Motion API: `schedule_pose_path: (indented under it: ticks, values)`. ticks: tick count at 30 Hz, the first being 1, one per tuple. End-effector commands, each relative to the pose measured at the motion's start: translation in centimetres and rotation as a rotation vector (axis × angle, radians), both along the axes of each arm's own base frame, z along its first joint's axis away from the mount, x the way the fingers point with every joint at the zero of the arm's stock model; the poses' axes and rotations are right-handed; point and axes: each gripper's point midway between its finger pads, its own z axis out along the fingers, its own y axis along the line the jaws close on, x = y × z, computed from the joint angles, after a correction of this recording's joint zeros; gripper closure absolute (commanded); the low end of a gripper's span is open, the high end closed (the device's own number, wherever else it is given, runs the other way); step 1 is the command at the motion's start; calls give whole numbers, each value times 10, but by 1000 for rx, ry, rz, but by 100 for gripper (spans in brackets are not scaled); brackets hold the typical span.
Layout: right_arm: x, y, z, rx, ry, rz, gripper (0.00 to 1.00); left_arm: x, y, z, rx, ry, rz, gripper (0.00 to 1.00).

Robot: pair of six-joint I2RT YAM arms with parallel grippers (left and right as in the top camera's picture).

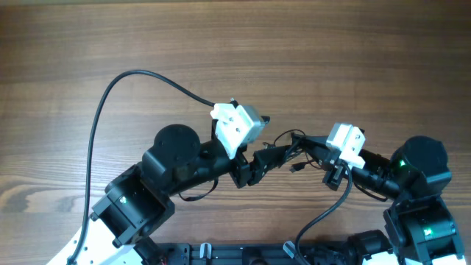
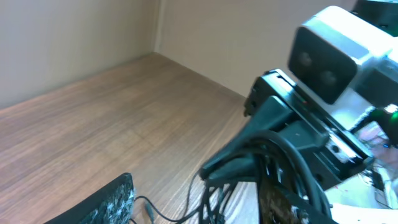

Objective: Untangle cables

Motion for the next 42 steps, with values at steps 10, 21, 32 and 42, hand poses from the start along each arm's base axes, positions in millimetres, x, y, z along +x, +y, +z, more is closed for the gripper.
schedule_pose_path:
  ticks: [10,21,32,42]
  values:
    - [23,3,-8,9,52,-28,96,-20,-18,-1,-10,29,-176,37]
    - [15,8,-6,22,50,32,96,-9,-24,-16,24,58,-152,39]
    - [12,10,-6,26,56,51,14,14,-15,-19,35,66,-2,96]
    - [25,1,-10,147,291,-90,0,66,21,-21,91,-6,359,96]
